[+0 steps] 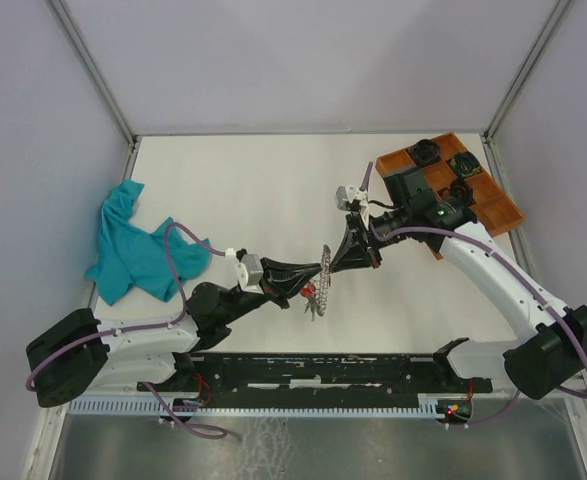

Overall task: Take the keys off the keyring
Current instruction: Remove the key from the keyring.

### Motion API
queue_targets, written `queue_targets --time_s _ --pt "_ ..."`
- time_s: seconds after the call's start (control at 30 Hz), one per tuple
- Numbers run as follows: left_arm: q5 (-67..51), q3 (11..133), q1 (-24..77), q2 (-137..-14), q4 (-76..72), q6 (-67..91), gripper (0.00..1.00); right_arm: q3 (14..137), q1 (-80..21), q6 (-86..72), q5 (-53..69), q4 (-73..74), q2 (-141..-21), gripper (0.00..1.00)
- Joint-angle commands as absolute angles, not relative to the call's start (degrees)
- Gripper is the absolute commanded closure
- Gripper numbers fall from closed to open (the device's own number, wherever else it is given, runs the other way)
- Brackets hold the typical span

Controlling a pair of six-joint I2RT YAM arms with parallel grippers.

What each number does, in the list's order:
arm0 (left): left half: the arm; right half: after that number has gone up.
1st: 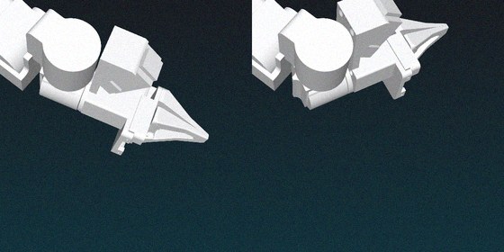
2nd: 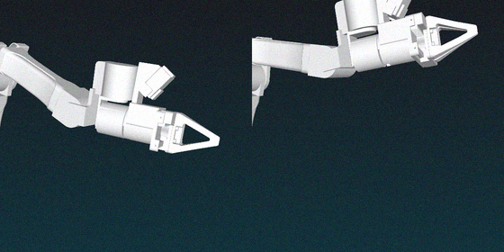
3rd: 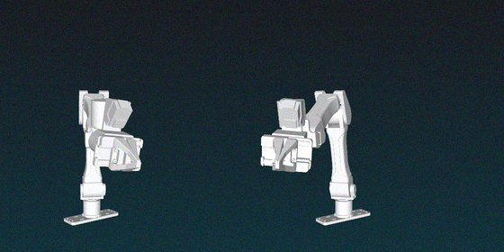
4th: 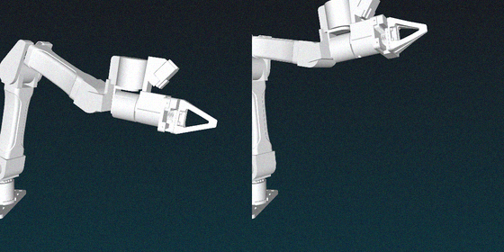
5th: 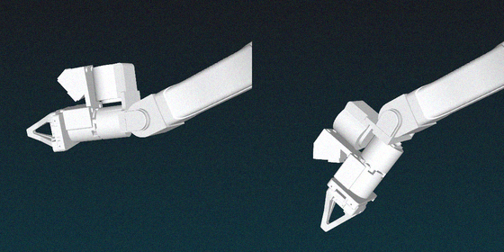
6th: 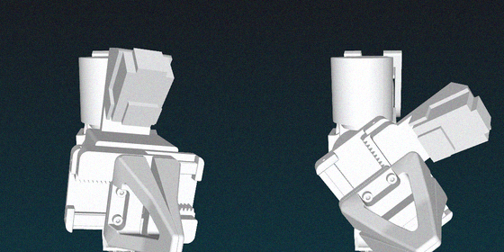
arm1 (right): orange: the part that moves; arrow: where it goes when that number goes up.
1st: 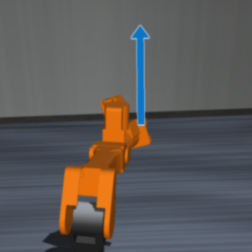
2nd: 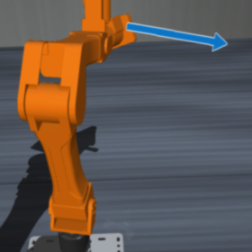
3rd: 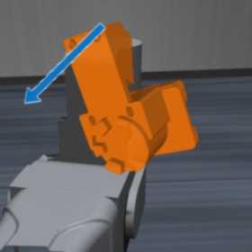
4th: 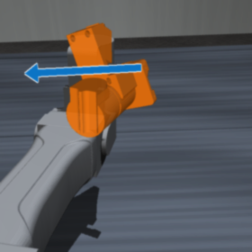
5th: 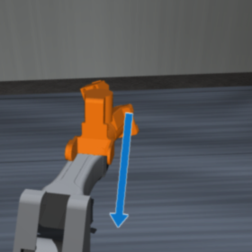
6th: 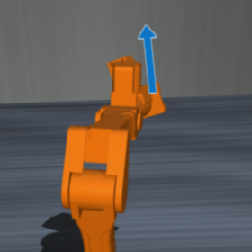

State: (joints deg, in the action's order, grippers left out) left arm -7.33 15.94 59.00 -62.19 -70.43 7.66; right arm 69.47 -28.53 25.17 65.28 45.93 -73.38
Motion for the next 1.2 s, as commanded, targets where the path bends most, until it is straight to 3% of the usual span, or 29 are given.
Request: queue_targets --time_s 0.0,0.13,0.27,0.37,0.77,0.87,1.07,1.17 --pt "-4.45 16.05 59.12 -59.95 -77.52 8.35 0.97 70.63 -28.87 24.01 65.06 45.27 -74.43 0.99" --pt "-4.28 15.86 59.09 -60.16 -77.65 8.25 0.97 69.5 -28.85 22.57 65.7 43.18 -74.51 0.98" --pt "-4.69 16.0 59.07 -60.7 -77.89 8.5 0.97 68.57 -28.95 21.48 67.73 41.37 -74.17 0.77" --pt "-4.92 15.97 59.13 -61.08 -78.05 8.78 0.97 67.04 -28.95 18.04 69.9 37.31 -73.14 0.71" --pt "-5.45 16.78 59.11 -62.05 -78.44 9.31 0.97 63.62 -30.14 10.16 70.25 27.11 -72.14 0.68" --pt "-5.54 16.87 59.11 -62.35 -78.51 9.39 0.97 63.12 -30.49 8.8 70.63 25.68 -71.98 0.71" --pt "-5.36 16.79 59.09 -62.15 -78.49 9.36 0.97 64.19 -30.76 12.39 70.62 28.57 -72.21 0.97" --pt "-5.46 16.66 59.1 -61.81 -77.48 9.38 0.97 65.62 -30.76 16.17 69.22 32.43 -71.63 0.99"
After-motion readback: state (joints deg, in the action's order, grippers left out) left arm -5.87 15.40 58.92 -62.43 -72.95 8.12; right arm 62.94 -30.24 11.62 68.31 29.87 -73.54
